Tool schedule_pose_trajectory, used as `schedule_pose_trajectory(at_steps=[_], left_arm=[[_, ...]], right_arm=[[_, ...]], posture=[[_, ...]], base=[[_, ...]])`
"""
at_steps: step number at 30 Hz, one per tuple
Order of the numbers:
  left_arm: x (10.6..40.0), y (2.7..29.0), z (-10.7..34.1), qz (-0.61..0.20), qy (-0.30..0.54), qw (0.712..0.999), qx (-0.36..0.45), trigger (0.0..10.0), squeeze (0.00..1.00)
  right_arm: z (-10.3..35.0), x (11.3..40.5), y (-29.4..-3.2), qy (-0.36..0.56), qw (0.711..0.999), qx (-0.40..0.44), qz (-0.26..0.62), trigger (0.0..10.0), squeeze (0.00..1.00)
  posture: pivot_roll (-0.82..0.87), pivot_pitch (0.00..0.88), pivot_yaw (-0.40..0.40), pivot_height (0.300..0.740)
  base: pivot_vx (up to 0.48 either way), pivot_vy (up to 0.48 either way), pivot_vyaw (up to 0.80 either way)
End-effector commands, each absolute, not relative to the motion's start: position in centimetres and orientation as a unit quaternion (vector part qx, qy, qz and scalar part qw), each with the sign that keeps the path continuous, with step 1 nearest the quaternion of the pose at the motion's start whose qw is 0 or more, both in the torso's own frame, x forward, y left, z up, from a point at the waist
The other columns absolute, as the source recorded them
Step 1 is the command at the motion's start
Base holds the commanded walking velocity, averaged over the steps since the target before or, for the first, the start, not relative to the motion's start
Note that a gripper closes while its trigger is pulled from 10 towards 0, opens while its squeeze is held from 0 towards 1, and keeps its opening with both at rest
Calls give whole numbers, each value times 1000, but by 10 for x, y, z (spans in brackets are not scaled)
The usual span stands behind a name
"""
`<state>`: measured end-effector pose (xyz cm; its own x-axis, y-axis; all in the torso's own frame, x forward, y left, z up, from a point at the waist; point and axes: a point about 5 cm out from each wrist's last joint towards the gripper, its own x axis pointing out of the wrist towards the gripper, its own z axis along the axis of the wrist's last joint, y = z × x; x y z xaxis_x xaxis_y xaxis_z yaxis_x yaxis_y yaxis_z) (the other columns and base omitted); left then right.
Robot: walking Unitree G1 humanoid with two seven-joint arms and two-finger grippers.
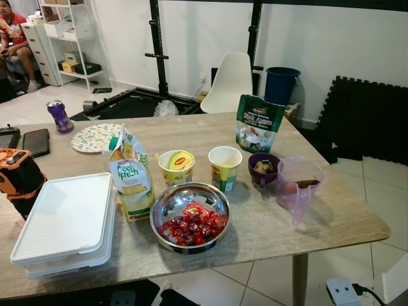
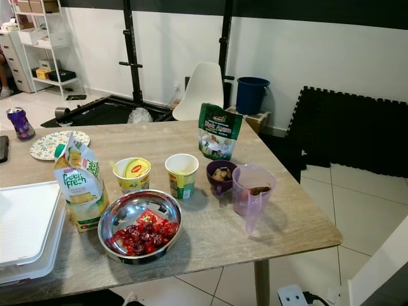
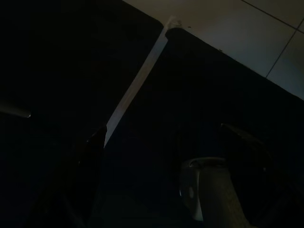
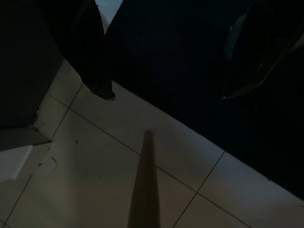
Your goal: Restocking fridge
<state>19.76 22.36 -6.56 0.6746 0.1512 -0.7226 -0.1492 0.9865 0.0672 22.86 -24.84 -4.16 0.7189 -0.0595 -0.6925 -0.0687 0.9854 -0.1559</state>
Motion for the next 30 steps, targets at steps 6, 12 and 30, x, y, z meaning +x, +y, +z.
schedule_pose_trajectory(at_steps=[6,12,30], left_arm=[[191,224,-69,90,403,911,-16,10000,0],[193,223,-69,94,399,912,-23,10000,0],[195,222,-68,95,399,912,-30,10000,0]], right_arm=[[-58,218,-211,392,917,-69,33,10000,0],[-58,221,-200,380,922,-62,35,10000,0],[-60,218,-201,383,922,-58,17,10000,0]], posture=[[16,118,-22,740],[19,121,-20,740],[17,126,-15,740]], base=[[0,0,0],[0,0,0],[0,0,0]])
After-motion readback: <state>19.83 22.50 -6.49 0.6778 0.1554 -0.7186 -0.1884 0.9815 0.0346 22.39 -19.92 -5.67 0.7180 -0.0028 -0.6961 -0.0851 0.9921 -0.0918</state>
